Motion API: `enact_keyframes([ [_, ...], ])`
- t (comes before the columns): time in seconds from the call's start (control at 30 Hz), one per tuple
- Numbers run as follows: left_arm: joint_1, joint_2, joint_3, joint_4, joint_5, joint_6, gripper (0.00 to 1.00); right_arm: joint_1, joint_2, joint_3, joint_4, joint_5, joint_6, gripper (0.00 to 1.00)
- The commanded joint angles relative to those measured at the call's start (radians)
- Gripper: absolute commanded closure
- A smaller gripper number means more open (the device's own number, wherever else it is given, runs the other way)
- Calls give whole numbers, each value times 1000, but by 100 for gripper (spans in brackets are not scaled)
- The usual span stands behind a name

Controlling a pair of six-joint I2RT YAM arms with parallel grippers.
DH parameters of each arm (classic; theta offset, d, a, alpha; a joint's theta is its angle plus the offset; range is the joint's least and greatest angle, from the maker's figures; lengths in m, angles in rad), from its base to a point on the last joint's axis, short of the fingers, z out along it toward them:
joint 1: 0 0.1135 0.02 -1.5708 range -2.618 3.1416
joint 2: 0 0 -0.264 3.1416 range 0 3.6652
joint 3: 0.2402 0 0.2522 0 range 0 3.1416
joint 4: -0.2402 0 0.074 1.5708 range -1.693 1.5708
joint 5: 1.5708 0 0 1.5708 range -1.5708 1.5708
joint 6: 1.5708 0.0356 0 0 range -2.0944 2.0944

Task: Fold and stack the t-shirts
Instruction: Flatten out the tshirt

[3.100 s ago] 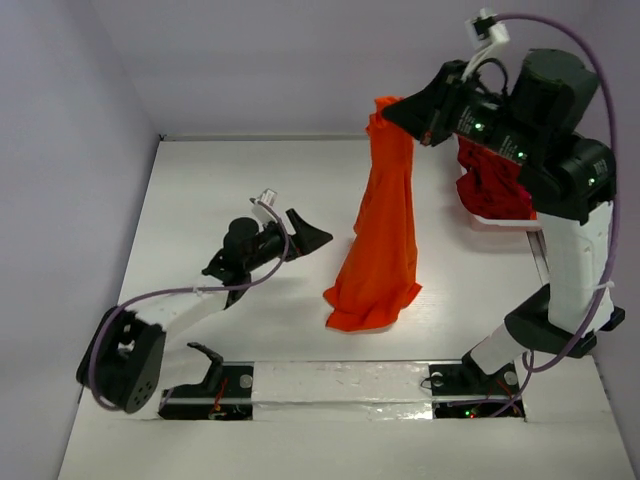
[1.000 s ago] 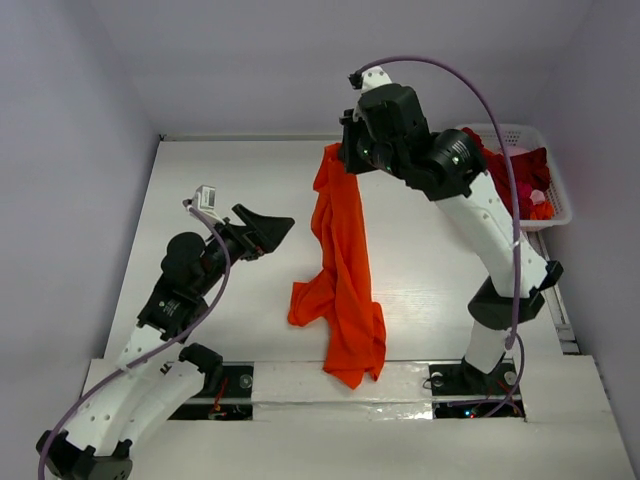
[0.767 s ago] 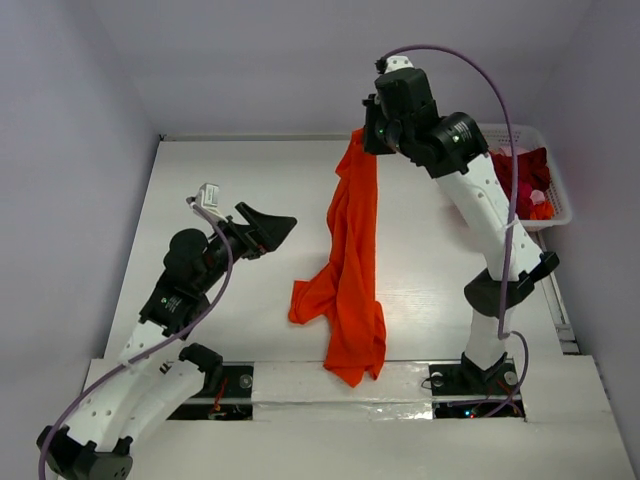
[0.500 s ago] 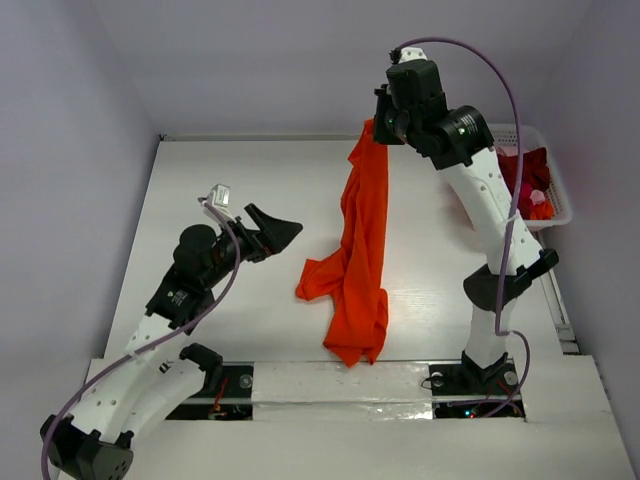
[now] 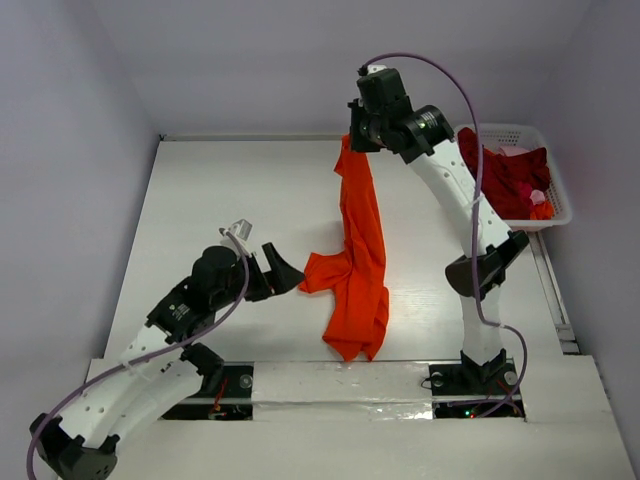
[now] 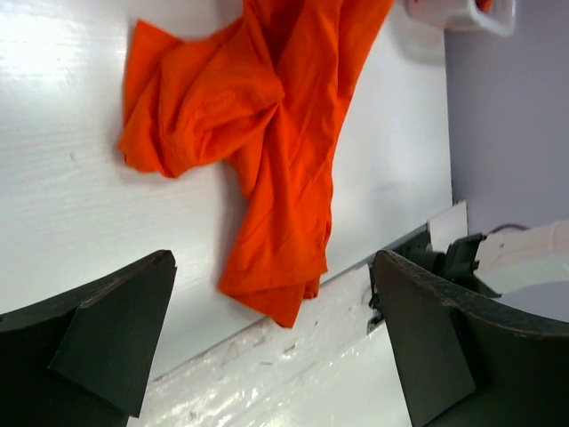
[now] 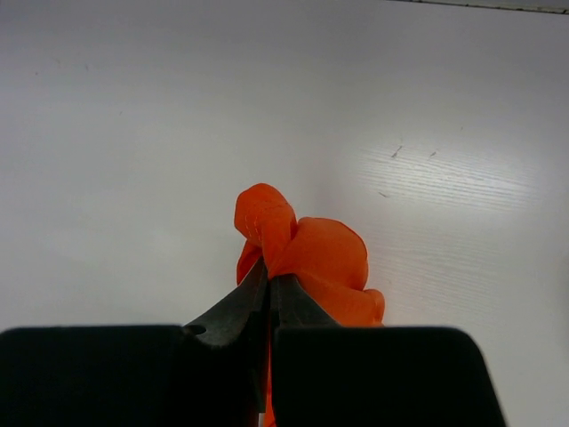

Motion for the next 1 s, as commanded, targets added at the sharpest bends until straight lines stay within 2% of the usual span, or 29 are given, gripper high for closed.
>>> enact_keyframes([
  [0.0, -45, 31, -25, -38, 0, -21, 8, -2, 20, 49, 72, -46, -18, 100],
  [0.07, -80, 48, -37, -30, 20, -53, 10, -2, 38, 51, 76, -56, -23, 100],
  [0.1, -138, 61, -36, -28, 18, -88, 11, -2, 43, 52, 79, -57, -23, 100],
  [0.2, -272, 112, 4, -59, -48, -145, 11, -2, 54, 55, 82, -68, -21, 100],
  [0.3, -358, 217, 50, -91, -92, -162, 10, -2, 49, 43, 90, -77, -17, 100],
  [0.33, -426, 247, 90, -104, -136, -167, 10, -2, 48, 40, 91, -77, -17, 100],
  [0.43, -531, 365, 167, -180, -268, -176, 10, -2, 31, 15, 98, -73, -18, 100],
  [0.67, -564, 597, 410, -317, -428, -104, 10, -2, -15, -55, 124, -60, -18, 100],
  [0.97, -597, 761, 513, -346, -451, -47, 12, -11, -14, -69, 137, -53, -18, 100],
])
